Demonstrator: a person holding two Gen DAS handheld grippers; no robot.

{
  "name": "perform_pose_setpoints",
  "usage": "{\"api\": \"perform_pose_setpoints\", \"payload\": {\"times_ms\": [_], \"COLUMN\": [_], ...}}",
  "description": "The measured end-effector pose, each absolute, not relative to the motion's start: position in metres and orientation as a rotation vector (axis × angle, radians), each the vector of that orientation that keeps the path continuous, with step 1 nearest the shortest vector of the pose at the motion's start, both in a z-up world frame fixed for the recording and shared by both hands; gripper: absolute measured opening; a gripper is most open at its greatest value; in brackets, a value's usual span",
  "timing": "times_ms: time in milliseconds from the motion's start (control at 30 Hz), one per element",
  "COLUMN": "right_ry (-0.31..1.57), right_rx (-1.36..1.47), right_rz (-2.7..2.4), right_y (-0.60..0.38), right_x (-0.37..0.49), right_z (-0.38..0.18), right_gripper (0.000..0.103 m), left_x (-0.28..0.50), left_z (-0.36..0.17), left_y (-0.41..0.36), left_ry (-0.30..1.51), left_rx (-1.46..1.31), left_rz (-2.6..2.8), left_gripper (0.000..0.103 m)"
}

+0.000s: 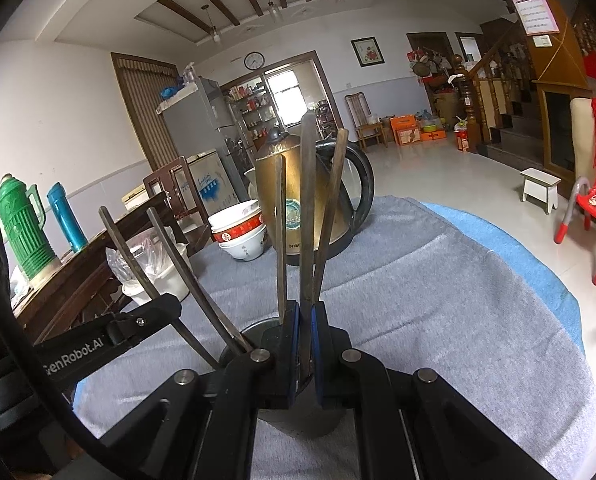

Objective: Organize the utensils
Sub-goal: 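Lower both chopsticks into the grey cup and open both tools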

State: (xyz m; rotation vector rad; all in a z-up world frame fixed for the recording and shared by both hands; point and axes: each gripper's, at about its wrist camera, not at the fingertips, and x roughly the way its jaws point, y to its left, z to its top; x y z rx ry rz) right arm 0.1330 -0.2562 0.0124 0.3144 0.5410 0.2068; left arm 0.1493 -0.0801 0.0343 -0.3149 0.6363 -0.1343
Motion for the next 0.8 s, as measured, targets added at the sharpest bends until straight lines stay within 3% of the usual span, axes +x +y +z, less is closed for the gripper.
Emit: {"api": "perform_pose_setpoints", "payload": {"times_ms": [667, 767, 800], "right_ry": [0.554, 0.557, 0.555], "right_rx": [0.283, 0.274, 0.273], "right_rz": [0.205, 0.193, 0.188], "right_y": [-0.2559, -0.2553, -0.2559], "right_x": [0.1379, 0.1382, 0.1381], "right_z": [0.013, 0.0147, 0.0153], "right_gripper": [0.008, 0.013, 0.016], "left_x": [0.1514, 0.151, 0.1508], "left_z": [0.0359, 0.0381, 0.0389], "left_y": [-0.079, -0.0775, -0.0764], "left_ry": [0.653, 0.648, 0.649], "left_rx": [-0.321, -0.319, -0.322], "left_rz": [-0.14, -0.131, -0.129], "left_gripper": [0.006, 0.009, 0.015]}}
